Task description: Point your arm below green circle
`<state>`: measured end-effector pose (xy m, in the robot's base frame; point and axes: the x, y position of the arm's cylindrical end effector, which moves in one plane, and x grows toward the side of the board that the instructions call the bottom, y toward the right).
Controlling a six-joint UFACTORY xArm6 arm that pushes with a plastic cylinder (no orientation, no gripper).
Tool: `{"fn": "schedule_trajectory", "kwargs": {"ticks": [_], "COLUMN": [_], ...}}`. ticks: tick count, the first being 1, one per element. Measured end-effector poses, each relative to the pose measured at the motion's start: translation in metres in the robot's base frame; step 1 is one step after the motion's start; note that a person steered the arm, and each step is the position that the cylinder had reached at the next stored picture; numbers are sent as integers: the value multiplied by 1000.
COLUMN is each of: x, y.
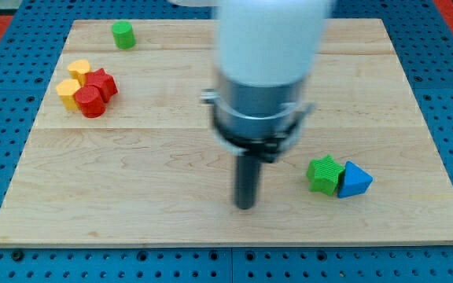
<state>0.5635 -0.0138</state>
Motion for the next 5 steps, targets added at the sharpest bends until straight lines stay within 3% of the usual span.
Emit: {"fn": "schedule_trajectory", "kwargs": {"ticks": [2,3,4,5], "x": [0,-1,-14,-75], "y": [-145,-181,-174,-131]}}
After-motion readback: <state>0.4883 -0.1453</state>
